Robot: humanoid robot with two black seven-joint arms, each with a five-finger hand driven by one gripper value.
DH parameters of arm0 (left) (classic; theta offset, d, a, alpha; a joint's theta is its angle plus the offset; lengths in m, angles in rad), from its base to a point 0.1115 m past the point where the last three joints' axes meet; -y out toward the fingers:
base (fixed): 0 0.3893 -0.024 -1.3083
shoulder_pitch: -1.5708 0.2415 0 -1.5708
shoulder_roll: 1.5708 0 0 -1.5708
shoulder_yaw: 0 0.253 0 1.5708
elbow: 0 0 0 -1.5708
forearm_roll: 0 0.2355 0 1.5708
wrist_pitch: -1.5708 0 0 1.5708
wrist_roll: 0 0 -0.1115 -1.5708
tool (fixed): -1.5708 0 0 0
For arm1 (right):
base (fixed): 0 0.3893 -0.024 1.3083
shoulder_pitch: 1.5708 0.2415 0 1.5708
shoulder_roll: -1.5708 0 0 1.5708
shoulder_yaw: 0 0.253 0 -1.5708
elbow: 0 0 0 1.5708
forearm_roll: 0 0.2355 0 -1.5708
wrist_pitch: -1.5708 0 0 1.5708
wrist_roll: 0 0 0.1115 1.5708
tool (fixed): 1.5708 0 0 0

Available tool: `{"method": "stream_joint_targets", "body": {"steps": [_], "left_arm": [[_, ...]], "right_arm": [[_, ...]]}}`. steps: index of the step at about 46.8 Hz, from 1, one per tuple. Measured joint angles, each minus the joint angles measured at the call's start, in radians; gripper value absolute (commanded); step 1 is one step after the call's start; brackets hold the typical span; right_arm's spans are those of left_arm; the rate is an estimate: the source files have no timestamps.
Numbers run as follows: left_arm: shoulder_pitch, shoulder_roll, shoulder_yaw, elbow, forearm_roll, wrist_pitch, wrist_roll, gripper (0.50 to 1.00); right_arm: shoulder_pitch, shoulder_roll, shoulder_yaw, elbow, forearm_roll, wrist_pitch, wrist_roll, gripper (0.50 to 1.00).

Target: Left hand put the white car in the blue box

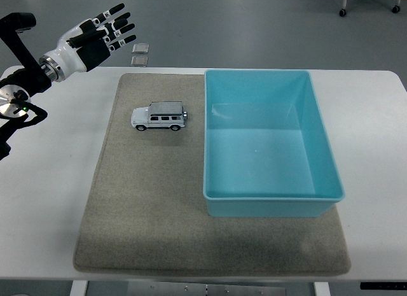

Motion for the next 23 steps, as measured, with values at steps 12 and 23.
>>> {"method": "stream_joint_targets", "body": {"steps": [12,23], "left_arm": [[-0.008,0.0,0.0,0.005,0.318,-0.038,-0.062,1.0],[-0.018,0.023,-0.001,-0.012,0.804,-0.028,-0.185,0.999]], "right_arm": [[0.0,0.0,0.0,0.0,0.0,0.0,0.0,0.936],[0.0,0.0,0.0,0.0,0.0,0.0,0.0,0.936]]}}
